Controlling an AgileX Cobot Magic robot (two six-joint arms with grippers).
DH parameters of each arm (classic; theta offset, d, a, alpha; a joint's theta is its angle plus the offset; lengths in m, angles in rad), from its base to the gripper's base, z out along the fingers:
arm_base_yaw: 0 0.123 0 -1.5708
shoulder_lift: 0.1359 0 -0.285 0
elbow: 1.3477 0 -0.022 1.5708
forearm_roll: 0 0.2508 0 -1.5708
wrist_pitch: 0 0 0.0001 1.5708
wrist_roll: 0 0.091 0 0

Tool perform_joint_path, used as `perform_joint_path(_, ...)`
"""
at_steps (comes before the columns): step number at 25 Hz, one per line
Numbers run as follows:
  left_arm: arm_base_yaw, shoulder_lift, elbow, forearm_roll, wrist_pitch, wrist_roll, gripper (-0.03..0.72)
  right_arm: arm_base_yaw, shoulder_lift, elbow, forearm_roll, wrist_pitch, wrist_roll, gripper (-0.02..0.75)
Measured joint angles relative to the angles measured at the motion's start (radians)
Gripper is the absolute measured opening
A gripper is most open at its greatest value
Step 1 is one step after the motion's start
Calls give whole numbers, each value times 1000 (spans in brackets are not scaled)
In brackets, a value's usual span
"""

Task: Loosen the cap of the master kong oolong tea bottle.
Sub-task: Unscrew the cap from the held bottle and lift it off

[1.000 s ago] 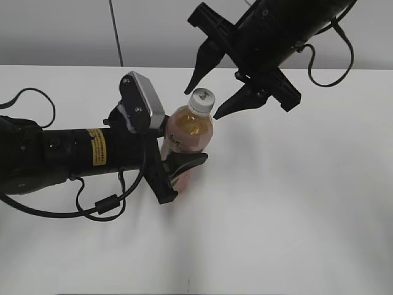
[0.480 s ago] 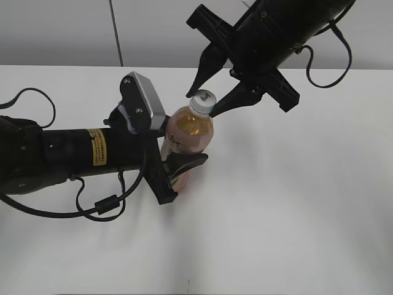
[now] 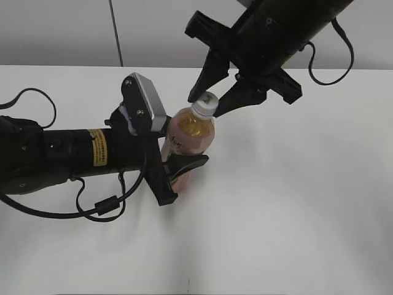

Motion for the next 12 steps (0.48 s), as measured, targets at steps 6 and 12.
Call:
perform_joint_path(6,0,0,-1,5,0,4,407,1,0,-2,-14,4,-364,293)
perform_joint_path(12,0,0,-1,2,2,4,407,8,-2,-3,-52,-11,-649,293)
